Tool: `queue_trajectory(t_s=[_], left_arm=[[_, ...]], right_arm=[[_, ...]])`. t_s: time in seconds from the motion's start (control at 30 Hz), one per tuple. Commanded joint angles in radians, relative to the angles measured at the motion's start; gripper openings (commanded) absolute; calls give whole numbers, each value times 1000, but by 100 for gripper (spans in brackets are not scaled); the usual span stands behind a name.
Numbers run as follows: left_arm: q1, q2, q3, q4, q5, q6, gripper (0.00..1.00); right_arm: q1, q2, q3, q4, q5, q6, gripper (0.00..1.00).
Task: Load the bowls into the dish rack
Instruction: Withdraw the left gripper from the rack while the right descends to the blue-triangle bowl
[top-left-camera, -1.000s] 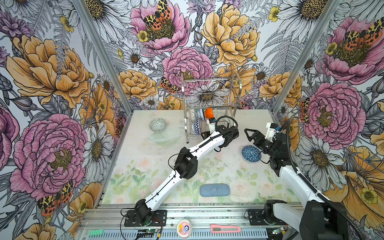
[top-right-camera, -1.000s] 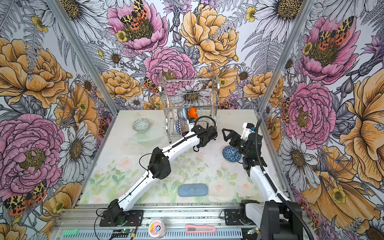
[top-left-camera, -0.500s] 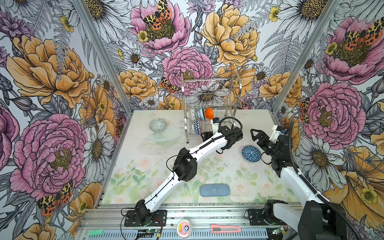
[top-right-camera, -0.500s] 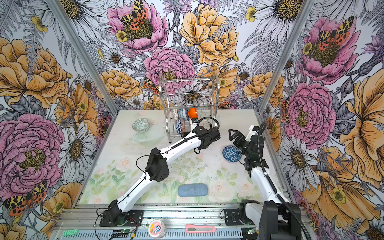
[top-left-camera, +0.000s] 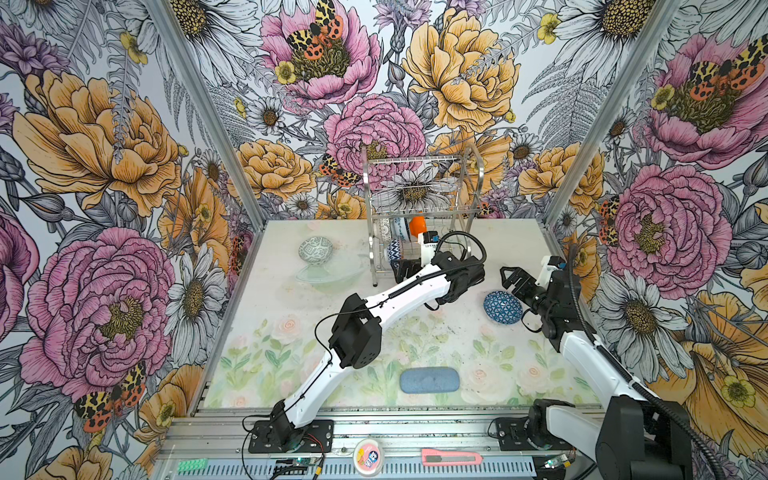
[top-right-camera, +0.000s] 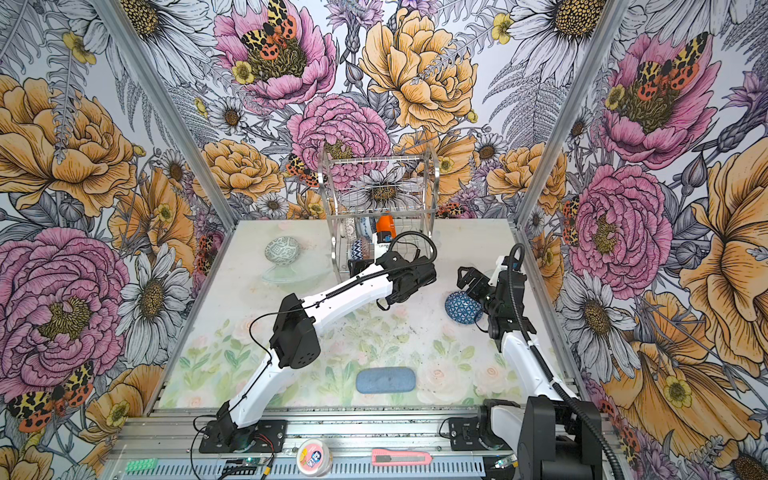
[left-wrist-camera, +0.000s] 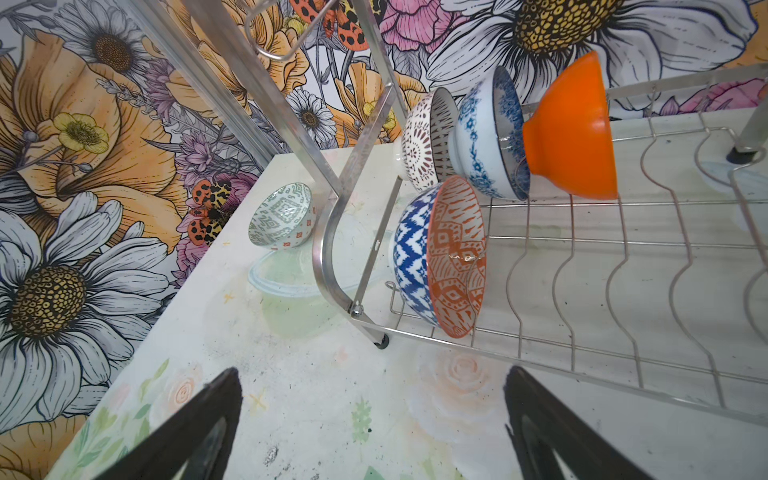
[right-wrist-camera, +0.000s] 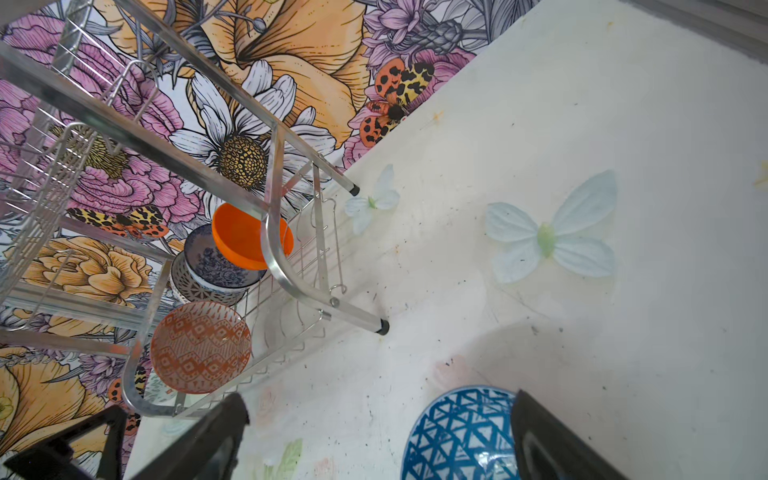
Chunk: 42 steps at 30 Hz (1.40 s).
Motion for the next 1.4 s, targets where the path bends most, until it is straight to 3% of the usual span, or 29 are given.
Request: queue_trajectory(t_s=[0.0, 0.2, 0.33, 0.43, 0.53, 0.6, 0.8, 1.13, 1.3, 1.37], left_arm=[[6, -63, -22, 8, -55, 27, 99], [9, -70, -17, 31, -81, 200, 99], [25, -95, -27, 87, -39, 320, 99], [35, -183, -154, 309, 57, 518, 99], [43, -339, -378, 647, 251, 723, 99], [44, -408, -472, 784, 312, 792, 99], [54, -434, -491, 847, 417, 869, 99], [56, -577, -702, 1050, 632, 922, 99], [69, -633, -803, 1126, 737, 894, 99], [66, -646, -831, 1144, 719, 890, 99]], right_arm=[[34, 24, 68, -98, 38, -71, 100], [103, 58, 73, -162, 77, -107, 100], [124, 80, 65, -165, 83, -102, 99], [131, 86, 65, -165, 91, -102, 100], [135, 79, 68, -165, 86, -105, 99], [136, 69, 69, -170, 85, -113, 100], [152, 65, 72, -200, 83, -139, 99], [244, 109, 46, -243, 165, -186, 99], [275, 166, 44, -245, 188, -199, 87], [282, 192, 46, -244, 195, -207, 82]])
